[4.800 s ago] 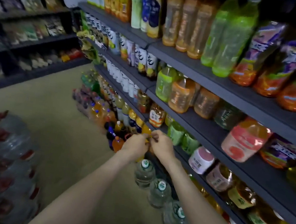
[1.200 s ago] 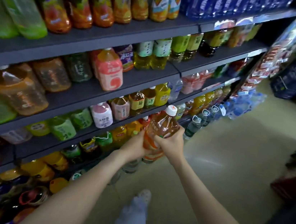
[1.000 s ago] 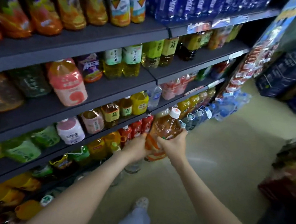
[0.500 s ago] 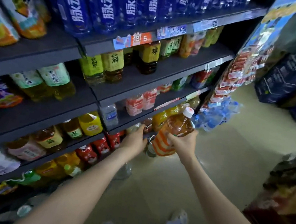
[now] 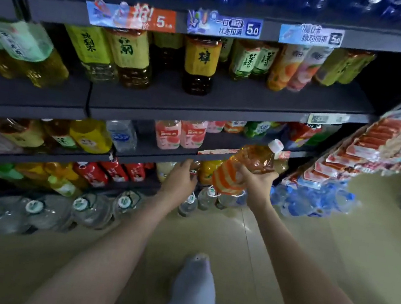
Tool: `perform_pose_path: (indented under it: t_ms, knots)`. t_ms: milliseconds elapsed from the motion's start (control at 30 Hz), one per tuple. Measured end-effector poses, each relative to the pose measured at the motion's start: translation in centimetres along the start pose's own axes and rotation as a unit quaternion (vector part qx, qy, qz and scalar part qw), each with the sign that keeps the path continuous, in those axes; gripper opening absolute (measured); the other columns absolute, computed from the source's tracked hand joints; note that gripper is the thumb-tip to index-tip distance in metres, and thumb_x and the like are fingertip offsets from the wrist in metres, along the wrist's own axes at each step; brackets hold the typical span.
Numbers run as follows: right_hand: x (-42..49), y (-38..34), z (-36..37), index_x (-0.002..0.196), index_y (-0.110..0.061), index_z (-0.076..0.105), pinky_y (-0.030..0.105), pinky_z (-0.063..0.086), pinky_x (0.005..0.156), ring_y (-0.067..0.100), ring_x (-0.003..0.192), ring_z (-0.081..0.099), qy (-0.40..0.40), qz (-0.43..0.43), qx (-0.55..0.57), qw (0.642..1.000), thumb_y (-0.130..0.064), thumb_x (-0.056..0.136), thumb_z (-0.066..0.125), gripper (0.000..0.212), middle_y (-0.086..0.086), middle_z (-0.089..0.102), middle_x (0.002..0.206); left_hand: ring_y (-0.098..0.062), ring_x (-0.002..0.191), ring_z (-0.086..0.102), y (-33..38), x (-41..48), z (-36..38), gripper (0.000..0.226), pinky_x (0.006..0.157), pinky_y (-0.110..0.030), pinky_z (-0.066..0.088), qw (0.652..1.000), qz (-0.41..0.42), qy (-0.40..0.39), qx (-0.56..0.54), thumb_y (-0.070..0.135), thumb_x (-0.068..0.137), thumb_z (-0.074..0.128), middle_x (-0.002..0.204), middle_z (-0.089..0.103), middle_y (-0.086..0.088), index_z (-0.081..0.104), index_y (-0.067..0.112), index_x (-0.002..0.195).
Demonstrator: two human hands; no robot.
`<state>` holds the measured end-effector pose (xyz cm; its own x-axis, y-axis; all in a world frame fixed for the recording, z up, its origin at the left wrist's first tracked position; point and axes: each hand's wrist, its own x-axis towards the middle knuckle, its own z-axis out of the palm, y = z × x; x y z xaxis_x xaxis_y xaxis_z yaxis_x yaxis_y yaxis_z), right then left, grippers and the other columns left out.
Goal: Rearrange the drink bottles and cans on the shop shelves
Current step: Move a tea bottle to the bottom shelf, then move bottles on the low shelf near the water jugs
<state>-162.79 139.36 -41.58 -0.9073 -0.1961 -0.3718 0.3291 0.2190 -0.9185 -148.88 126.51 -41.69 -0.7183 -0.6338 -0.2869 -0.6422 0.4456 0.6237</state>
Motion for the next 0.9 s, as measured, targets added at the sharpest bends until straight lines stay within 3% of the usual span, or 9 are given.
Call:
perform_pose_path:
  t_ms: [133,200,300,400,467,600,733,800,900]
  knots:
    - [6.3,1.0,0.3,0.125,-0.012,0.024,0.032,0.051,0.092,0.014,0.105,0.059,-0.001,0.008,0.031,0.999,-0.025,0.062,0.088,0.091,0.005,0.055,0.118,-0.031,0.118,0.05,1.8,4.6,3.0,0.049,0.09,-0.037,0.044,0.999,-0.009,0.047,-0.011,0.019,0.095,0.049,0.137,0.045,-0.012,0.035,0.013,0.141]
    - [9.6,2.1,0.7,0.121,-0.011,0.025,0.025,0.047,0.086,0.008,0.097,0.056,0.008,0.004,0.059,0.998,-0.02,0.068,0.086,0.082,-0.002,0.053,0.107,-0.029,0.116,0.052,2.3,7.0,5.1,0.049,0.087,-0.037,0.045,0.997,-0.006,0.082,-0.007,0.018,0.095,0.05,0.139,0.043,-0.01,0.035,0.014,0.142]
    - [14.1,4.2,1.7,0.122,-0.009,0.027,0.016,0.047,0.077,-0.005,0.084,0.055,0.021,-0.008,0.112,0.994,-0.013,0.068,0.085,0.08,-0.008,0.052,0.099,-0.028,0.111,0.056,2.0,9.8,8.6,0.042,0.086,-0.035,0.047,0.979,0.035,0.197,-0.026,0.01,0.092,0.053,0.128,0.053,-0.009,0.046,0.01,0.133]
    - [18.1,6.6,2.9,0.125,-0.012,0.029,0.023,0.05,0.09,0.005,0.102,0.059,0.019,-0.035,0.158,0.987,-0.022,0.06,0.09,0.09,0.0,0.054,0.117,-0.029,0.106,0.058,0.3,12.7,11.7,0.037,0.083,-0.035,0.05,0.946,0.052,0.319,-0.025,0.005,0.088,0.057,0.117,0.059,-0.013,0.054,0.005,0.125]
    - [20.0,7.7,3.7,0.128,-0.012,0.029,0.014,0.048,0.087,0.008,0.108,0.057,0.013,-0.059,0.168,0.984,-0.022,0.06,0.09,0.092,0.003,0.051,0.123,-0.027,0.111,0.056,-1.5,14.2,13.3,0.042,0.087,-0.034,0.049,0.932,0.034,0.359,-0.029,0.007,0.088,0.057,0.123,0.054,-0.012,0.051,0.008,0.13]
    - [22.7,9.1,5.6,0.13,-0.009,0.026,0.007,0.047,0.075,0.004,0.103,0.057,0.006,-0.119,0.175,0.977,-0.014,0.064,0.087,0.09,0.003,0.048,0.121,-0.028,0.127,0.046,-4.5,16.5,15.4,0.051,0.093,-0.034,0.05,0.921,0.017,0.389,-0.034,0.011,0.09,0.055,0.14,0.042,-0.011,0.042,0.016,0.139]
    - [24.4,9.4,7.6,0.126,-0.012,0.027,0.007,0.046,0.076,-0.011,0.095,0.054,-0.002,-0.161,0.161,0.974,-0.01,0.064,0.087,0.087,-0.006,0.045,0.113,-0.029,0.127,0.046,-5.0,18.3,15.7,0.054,0.096,-0.034,0.045,0.91,0.021,0.415,-0.021,0.012,0.09,0.057,0.14,0.04,-0.013,0.039,0.013,0.141]
    - [24.9,9.1,8.5,0.122,-0.015,0.029,0.01,0.047,0.079,-0.012,0.09,0.056,0.0,-0.186,0.143,0.972,-0.01,0.061,0.087,0.084,-0.004,0.046,0.111,-0.03,0.125,0.047,-4.7,19.0,15.5,0.055,0.093,-0.03,0.045,0.913,0.013,0.407,-0.02,0.012,0.091,0.057,0.142,0.038,-0.015,0.037,0.012,0.142]
    - [24.9,8.5,9.6,0.117,-0.018,0.032,0.013,0.046,0.082,-0.009,0.088,0.054,-0.008,-0.221,0.064,0.973,-0.011,0.057,0.087,0.083,-0.006,0.045,0.108,-0.034,0.119,0.051,-3.9,19.8,15.6,0.058,0.087,-0.038,0.052,0.921,-0.009,0.388,-0.038,0.012,0.09,0.057,0.142,0.034,-0.016,0.033,0.01,0.142]
